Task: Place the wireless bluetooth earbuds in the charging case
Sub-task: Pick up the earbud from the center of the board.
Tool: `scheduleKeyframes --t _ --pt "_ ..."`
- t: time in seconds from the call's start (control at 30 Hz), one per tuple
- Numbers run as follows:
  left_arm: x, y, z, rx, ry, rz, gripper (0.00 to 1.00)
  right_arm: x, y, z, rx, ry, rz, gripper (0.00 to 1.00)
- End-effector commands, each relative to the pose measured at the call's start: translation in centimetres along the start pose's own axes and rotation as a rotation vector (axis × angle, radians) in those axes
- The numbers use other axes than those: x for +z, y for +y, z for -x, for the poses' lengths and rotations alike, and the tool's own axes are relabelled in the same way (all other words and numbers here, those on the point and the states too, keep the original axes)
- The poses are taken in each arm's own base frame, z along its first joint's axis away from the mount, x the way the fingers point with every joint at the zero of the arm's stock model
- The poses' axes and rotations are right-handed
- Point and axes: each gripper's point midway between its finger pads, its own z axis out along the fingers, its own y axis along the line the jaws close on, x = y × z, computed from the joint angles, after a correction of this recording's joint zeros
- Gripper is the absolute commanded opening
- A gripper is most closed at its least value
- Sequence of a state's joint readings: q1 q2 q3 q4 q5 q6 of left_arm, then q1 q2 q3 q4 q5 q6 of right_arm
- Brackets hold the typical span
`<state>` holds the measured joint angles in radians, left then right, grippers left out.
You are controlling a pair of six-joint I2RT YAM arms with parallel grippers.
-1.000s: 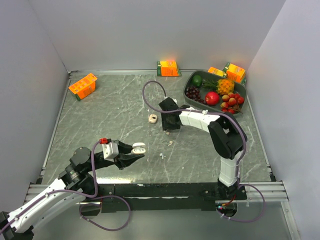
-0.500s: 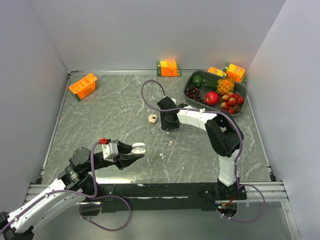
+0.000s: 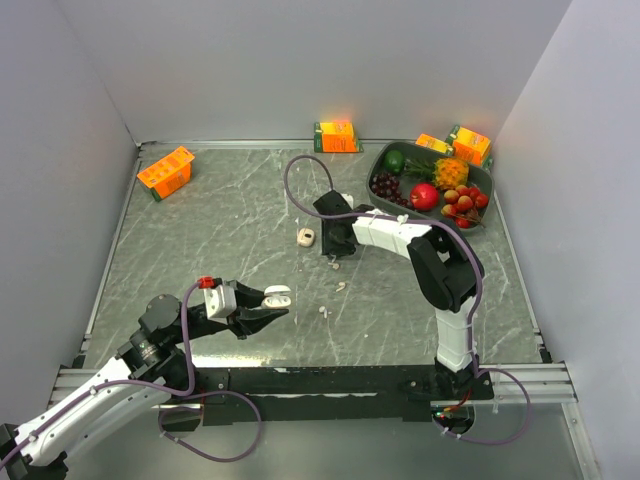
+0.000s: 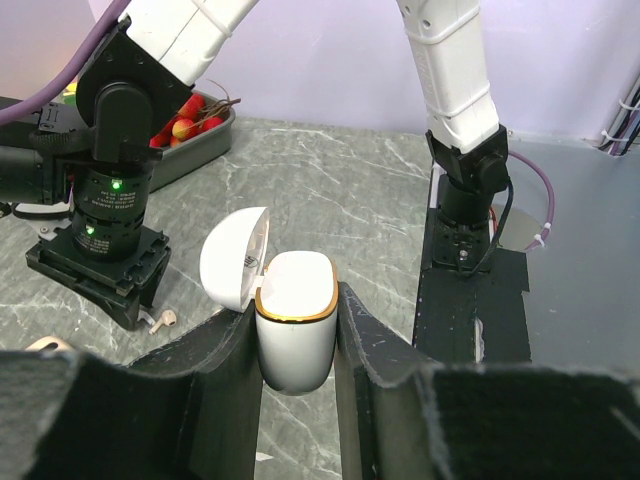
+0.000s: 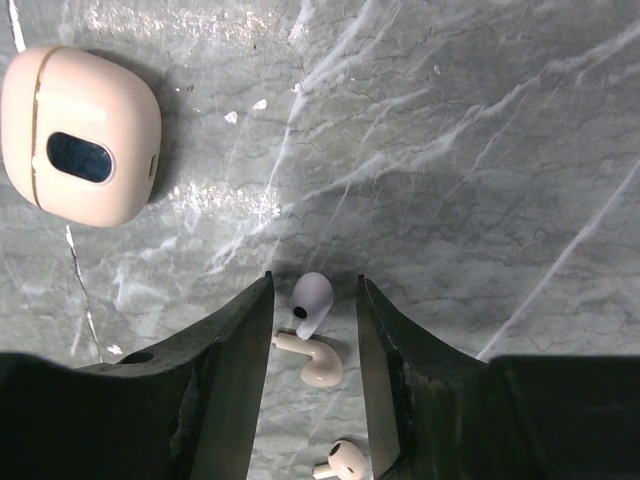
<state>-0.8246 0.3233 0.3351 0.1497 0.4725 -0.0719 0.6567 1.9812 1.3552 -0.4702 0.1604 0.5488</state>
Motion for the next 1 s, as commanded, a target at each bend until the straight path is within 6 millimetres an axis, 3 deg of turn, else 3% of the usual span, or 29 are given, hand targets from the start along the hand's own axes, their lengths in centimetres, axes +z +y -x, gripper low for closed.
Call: scheduleKeyframes --t 0.0,0.43,0.63,0.83,0.97 --pt "0.1 -0.2 1.0 0.011 -0.032 -0.007 0.01 0.9 1.0 -0.3 0.065 0.004 0.032 0.42" --pt "0.0 -0.3 1.2 0.009 -0.037 -0.013 0.01 1.4 0.0 -2.0 0.086 0.035 -0.002 0.34" --pt "0.0 -0.3 1.2 0.008 -0.037 -0.015 0.01 1.2 -0.5 -2.4 0.087 0.028 -0.014 0.12" --pt "0.1 -0.3 1.2 0.004 -0.041 -0.014 0.01 -1.2 -0.5 -0.3 0.079 -0.044 0.001 0.0" --pt "0.2 -0.2 1.4 0.0 -0.051 -0.01 0.01 -5.4 0.0 2.8 0.089 -0.161 0.045 0.0"
